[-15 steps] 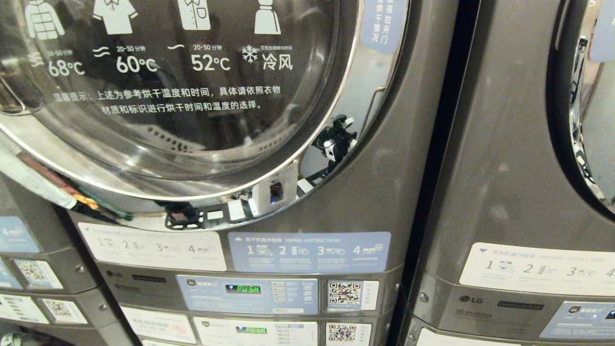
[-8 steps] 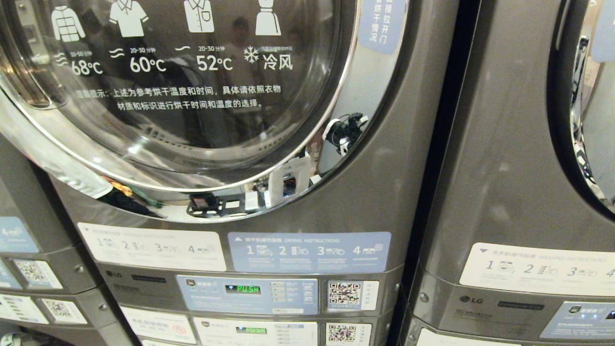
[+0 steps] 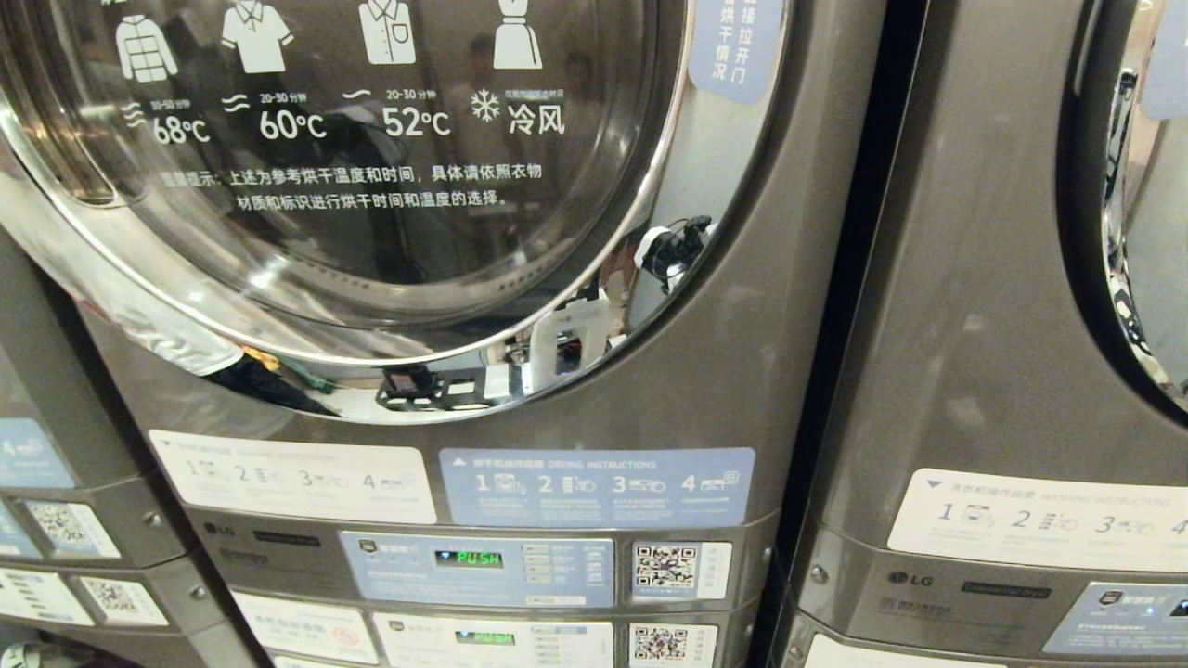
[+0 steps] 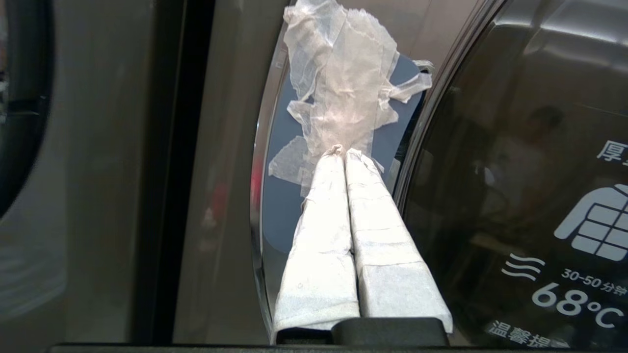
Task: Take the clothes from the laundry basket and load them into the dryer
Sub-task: Close the dryer
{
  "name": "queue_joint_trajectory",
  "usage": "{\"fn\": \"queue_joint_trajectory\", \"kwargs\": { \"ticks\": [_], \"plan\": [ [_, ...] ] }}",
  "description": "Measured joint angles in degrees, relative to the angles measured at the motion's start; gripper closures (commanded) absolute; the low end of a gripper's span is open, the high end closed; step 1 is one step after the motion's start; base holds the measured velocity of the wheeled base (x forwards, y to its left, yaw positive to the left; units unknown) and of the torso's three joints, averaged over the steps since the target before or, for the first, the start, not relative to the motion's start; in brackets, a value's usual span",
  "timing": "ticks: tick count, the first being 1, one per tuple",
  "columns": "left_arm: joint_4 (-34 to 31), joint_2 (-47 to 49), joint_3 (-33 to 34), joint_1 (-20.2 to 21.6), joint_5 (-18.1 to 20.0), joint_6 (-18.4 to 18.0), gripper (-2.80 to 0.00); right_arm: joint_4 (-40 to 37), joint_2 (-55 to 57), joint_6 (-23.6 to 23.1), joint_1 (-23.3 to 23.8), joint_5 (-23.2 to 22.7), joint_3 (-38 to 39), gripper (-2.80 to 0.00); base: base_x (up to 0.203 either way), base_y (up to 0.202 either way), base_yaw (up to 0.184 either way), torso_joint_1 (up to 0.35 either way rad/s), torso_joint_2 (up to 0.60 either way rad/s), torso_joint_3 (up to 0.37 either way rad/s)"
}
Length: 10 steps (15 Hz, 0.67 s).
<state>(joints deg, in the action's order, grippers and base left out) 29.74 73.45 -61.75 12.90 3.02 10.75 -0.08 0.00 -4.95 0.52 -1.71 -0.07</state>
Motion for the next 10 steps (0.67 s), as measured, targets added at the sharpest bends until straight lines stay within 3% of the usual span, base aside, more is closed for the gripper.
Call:
{"fn": "queue_joint_trajectory", "kwargs": {
  "ticks": [3, 10],
  "plan": [
    [0.1, 0.6, 0.0, 0.1, 4.0, 1.3, 0.00, -0.1, 0.0, 0.1, 0.0, 0.0, 0.0, 0.00, 0.000, 0.000, 0.000, 0.000, 0.00, 0.000],
    [1.6, 2.6, 0.0, 0.3, 5.4, 1.7, 0.00, -0.1, 0.0, 0.2, 0.0, 0.0, 0.0, 0.00, 0.000, 0.000, 0.000, 0.000, 0.00, 0.000]
  ]
}}
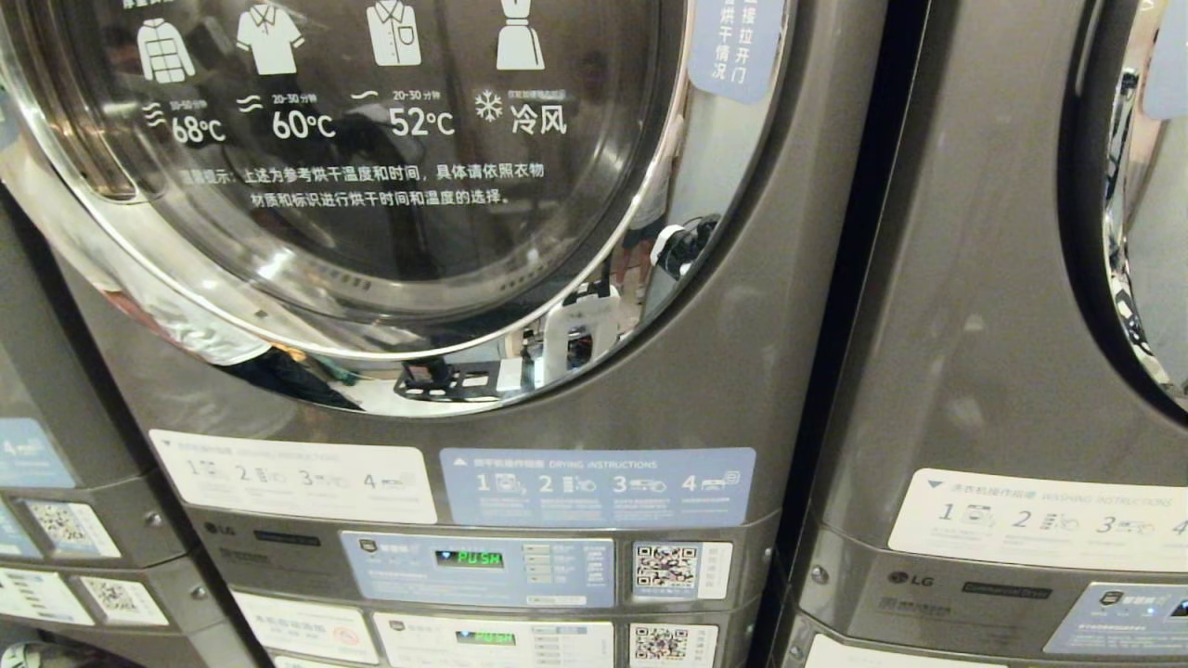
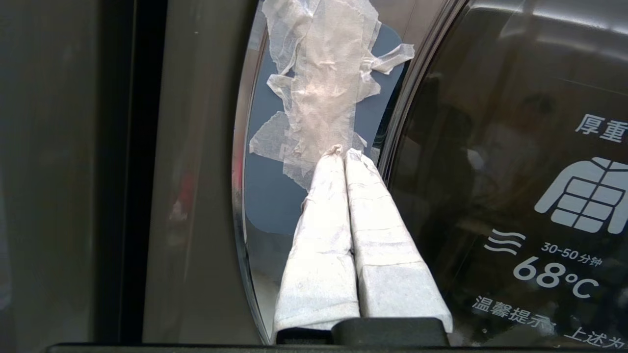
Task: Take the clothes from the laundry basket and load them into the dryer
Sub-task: Close the dryer
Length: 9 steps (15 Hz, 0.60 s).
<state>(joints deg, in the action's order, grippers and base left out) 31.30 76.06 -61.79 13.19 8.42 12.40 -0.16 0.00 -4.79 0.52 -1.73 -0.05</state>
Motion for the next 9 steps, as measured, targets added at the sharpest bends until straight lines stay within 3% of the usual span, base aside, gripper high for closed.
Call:
{"fn": "queue_joint_trajectory", "kwargs": {
  "ticks": [9],
  "plan": [
    [2.1, 3.2, -0.1, -0.1, 5.7, 0.8, 0.00, 0.0, 0.0, 0.7, 0.0, 0.4, 0.0, 0.00, 0.000, 0.000, 0.000, 0.000, 0.00, 0.000]
  ]
}}
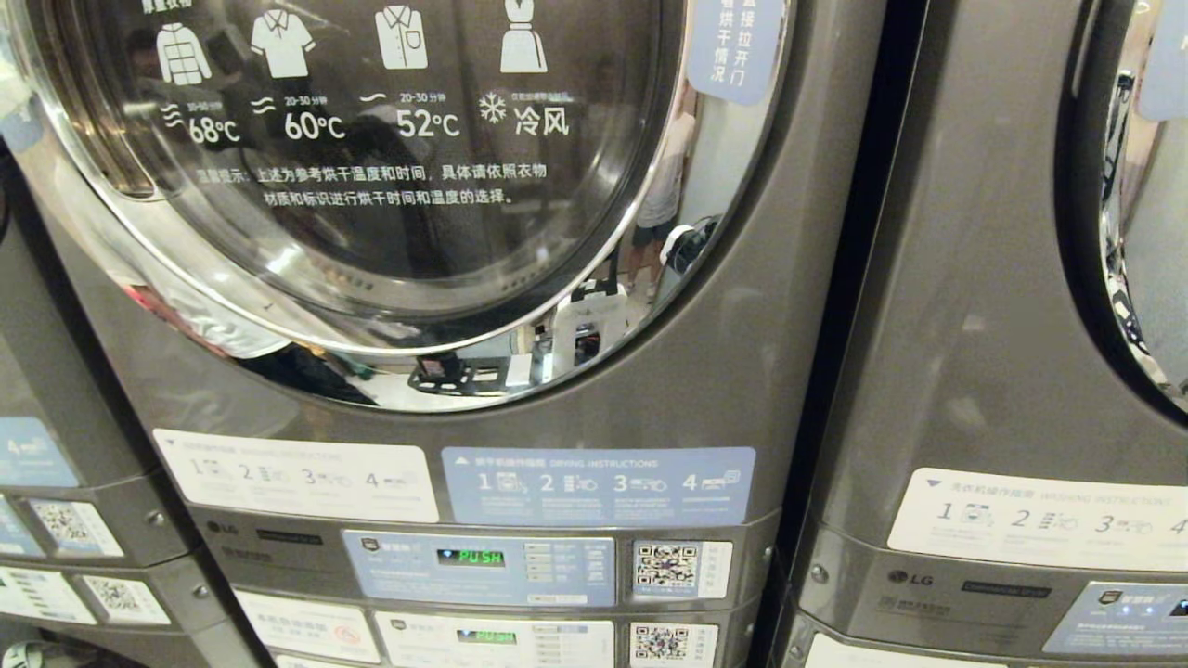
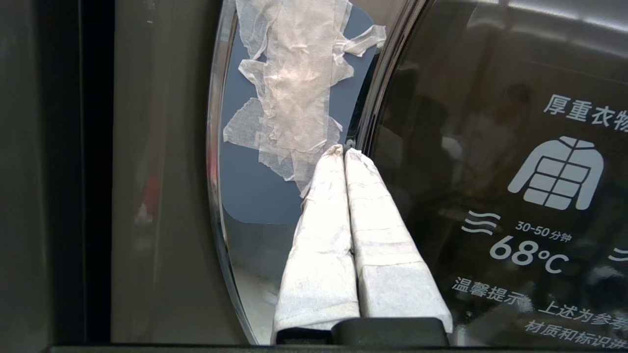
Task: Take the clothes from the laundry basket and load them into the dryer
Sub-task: Close the dryer
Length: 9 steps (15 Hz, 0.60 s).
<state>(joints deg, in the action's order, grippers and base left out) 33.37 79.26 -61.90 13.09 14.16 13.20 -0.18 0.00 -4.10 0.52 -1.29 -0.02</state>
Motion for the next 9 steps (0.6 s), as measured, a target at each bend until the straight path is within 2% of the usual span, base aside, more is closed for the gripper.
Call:
{"fn": "queue_joint_trajectory", "kwargs": {
  "ticks": [5, 9],
  "plan": [
    [1.2, 1.5, -0.1, 0.0, 0.7, 0.3, 0.00, 0.0, 0.0, 0.1, 0.0, 0.0, 0.0, 0.00, 0.000, 0.000, 0.000, 0.000, 0.00, 0.000],
    [0.9, 3.4, -2.9, 0.0, 0.4, 0.0, 0.00, 0.0, 0.0, 0.1, 0.0, 0.1, 0.0, 0.00, 0.000, 0.000, 0.000, 0.000, 0.00, 0.000]
  ]
}}
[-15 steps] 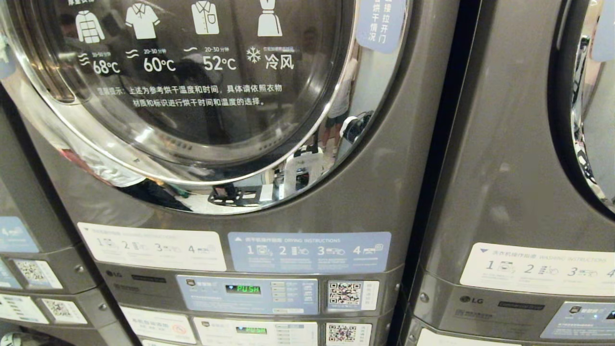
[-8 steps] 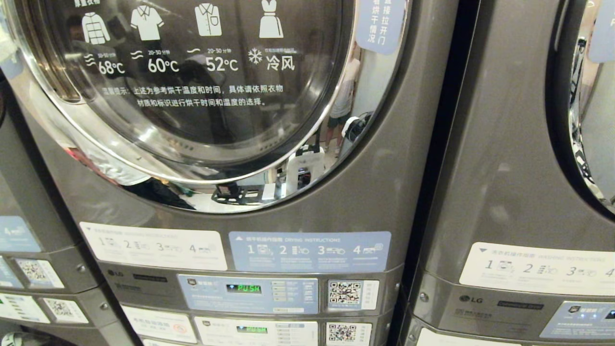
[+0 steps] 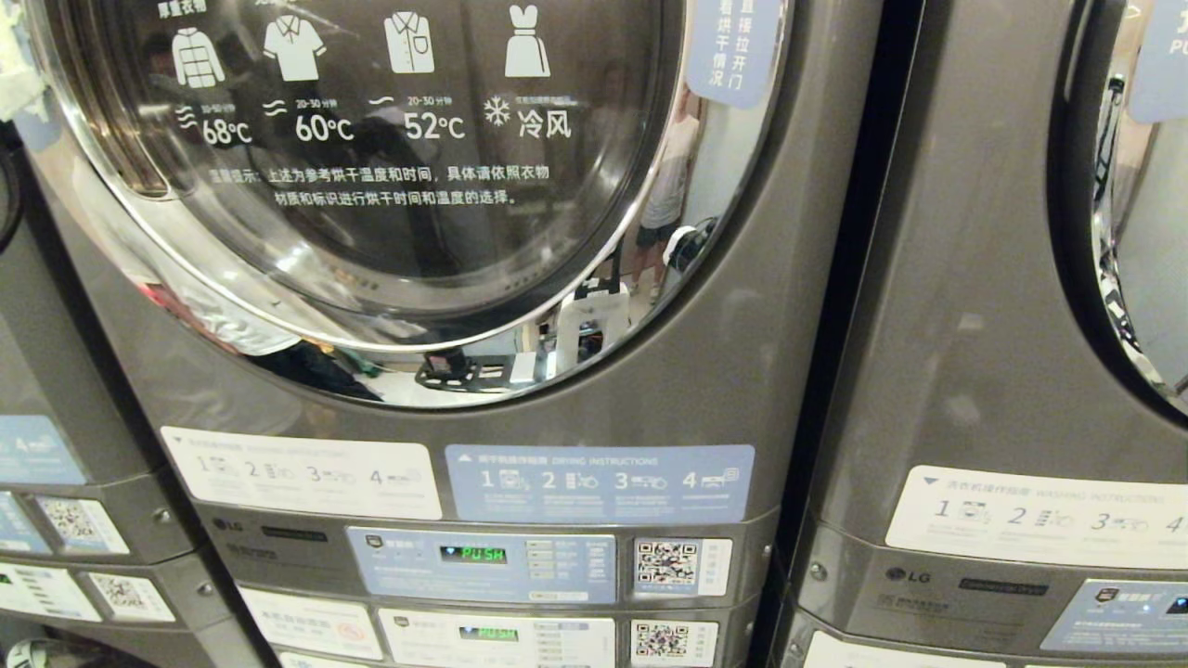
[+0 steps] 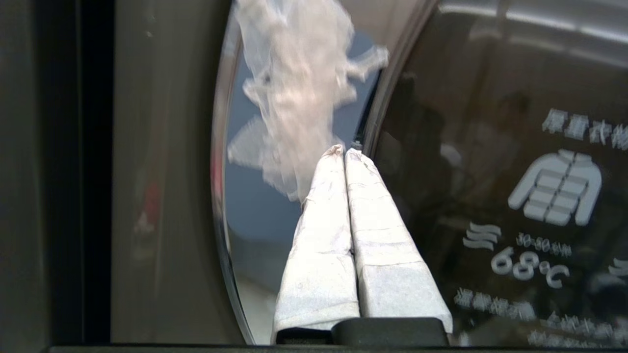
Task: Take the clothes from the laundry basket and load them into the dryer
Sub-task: Close the dryer
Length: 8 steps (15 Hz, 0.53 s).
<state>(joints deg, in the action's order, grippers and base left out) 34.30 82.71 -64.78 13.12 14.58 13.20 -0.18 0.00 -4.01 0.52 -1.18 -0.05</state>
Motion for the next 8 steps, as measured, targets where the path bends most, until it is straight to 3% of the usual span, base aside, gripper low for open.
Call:
{"fn": "queue_joint_trajectory", "kwargs": {
  "ticks": [8],
  "plan": [
    [0.5, 5.2, -4.3, 0.0, -2.3, -0.1, 0.00, 0.1, 0.0, 0.6, 0.0, 0.7, 0.0, 0.00, 0.000, 0.000, 0.000, 0.000, 0.00, 0.000]
  ]
}}
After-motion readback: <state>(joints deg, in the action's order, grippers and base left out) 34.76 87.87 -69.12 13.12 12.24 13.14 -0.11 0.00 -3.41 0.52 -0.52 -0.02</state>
